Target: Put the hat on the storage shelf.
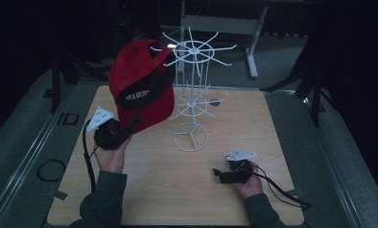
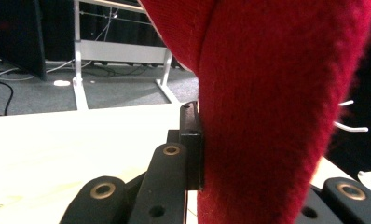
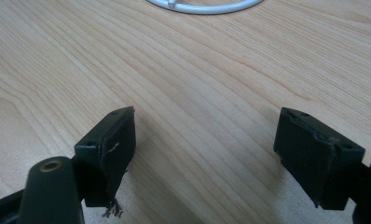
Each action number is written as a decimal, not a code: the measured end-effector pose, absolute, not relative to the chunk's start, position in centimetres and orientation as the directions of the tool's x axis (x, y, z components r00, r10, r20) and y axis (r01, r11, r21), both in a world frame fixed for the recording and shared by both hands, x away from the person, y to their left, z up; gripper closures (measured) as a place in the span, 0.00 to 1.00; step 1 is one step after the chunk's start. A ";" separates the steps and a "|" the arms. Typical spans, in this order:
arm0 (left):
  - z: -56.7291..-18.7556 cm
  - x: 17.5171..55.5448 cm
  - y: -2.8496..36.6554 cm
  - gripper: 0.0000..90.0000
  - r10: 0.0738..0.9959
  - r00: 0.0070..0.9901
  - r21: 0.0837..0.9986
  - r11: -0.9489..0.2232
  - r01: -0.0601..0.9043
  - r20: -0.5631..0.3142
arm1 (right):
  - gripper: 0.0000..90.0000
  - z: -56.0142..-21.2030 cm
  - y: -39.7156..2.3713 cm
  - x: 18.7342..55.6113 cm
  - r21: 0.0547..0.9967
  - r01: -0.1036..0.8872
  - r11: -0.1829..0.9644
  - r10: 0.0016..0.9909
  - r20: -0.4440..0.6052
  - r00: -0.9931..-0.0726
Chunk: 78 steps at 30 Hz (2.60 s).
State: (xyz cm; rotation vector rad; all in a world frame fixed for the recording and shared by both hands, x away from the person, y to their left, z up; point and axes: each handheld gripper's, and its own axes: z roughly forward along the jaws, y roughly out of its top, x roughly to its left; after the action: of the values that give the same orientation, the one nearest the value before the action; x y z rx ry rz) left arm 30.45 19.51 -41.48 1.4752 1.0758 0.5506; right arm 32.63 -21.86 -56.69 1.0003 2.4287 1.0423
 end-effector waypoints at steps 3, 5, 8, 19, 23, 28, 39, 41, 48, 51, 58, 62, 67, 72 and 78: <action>-41.7 30.5 19.4 0.94 0.853 0.466 0.945 0.089 0.315 -0.235 | 0.23 -56.7 -21.9 32.6 0.729 0.479 0.490 0.708 -0.012 -0.706; -41.9 30.5 19.4 0.94 0.853 0.466 0.944 0.087 0.319 -0.237 | 0.23 -56.7 -21.9 32.6 0.729 0.479 0.489 0.708 -0.012 -0.706; -42.1 30.6 19.3 0.94 0.852 0.466 0.942 0.087 0.325 -0.239 | 0.23 -56.7 -21.9 32.6 0.730 0.478 0.488 0.709 -0.011 -0.706; -43.1 30.8 18.9 0.94 0.852 0.467 0.935 0.071 0.347 -0.238 | 0.23 -56.7 -21.9 32.6 0.729 0.478 0.490 0.707 -0.011 -0.707; -43.4 30.8 18.9 0.94 0.851 0.466 0.933 0.070 0.353 -0.240 | 0.23 -56.7 -21.9 32.6 0.729 0.478 0.490 0.707 -0.011 -0.707; -43.7 30.9 18.9 0.94 0.853 0.466 0.931 0.062 0.360 -0.237 | 0.23 -56.7 -21.9 32.6 0.729 0.478 0.490 0.707 -0.012 -0.707; -44.6 31.1 19.0 0.93 0.848 0.474 0.923 0.045 0.382 -0.238 | 0.23 -56.7 -21.9 32.6 0.730 0.478 0.489 0.707 -0.011 -0.707; -44.6 31.1 19.1 0.92 0.844 0.481 0.922 0.042 0.385 -0.239 | 0.23 -56.7 -21.9 32.6 0.730 0.478 0.489 0.708 -0.011 -0.707; -44.5 31.1 19.2 0.75 0.831 0.505 0.925 0.029 0.379 -0.232 | 0.23 -56.7 -21.8 32.6 0.729 0.480 0.488 0.708 -0.009 -0.706; -44.5 31.1 19.1 0.69 0.838 0.497 0.924 0.023 0.381 -0.226 | 0.23 -56.7 -21.8 32.6 0.729 0.480 0.488 0.708 -0.009 -0.706; -44.8 31.1 19.1 0.58 0.859 0.462 0.919 0.025 0.394 -0.221 | 0.23 -56.7 -21.9 32.6 0.729 0.479 0.489 0.707 -0.011 -0.707; -44.8 31.0 19.2 0.53 0.871 0.446 0.919 0.015 0.393 -0.205 | 0.23 -56.7 -21.9 32.6 0.729 0.478 0.489 0.707 -0.011 -0.707; -44.9 30.8 19.6 0.46 0.891 0.413 0.921 0.016 0.390 -0.190 | 0.23 -56.7 -21.9 32.6 0.729 0.478 0.489 0.707 -0.011 -0.707; -44.9 30.6 20.1 0.39 0.909 0.375 0.923 0.025 0.384 -0.181 | 0.23 -56.7 -21.8 32.6 0.729 0.479 0.488 0.708 -0.010 -0.706; -44.8 30.5 20.6 0.30 0.928 0.328 0.925 0.041 0.377 -0.175 | 0.23 -56.7 -21.9 32.6 0.730 0.478 0.489 0.708 -0.011 -0.706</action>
State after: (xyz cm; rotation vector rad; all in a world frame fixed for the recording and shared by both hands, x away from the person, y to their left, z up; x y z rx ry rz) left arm 30.52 20.58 -44.76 1.5354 1.2346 0.6534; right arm 32.63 -21.85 -56.71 1.0000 2.4276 1.0460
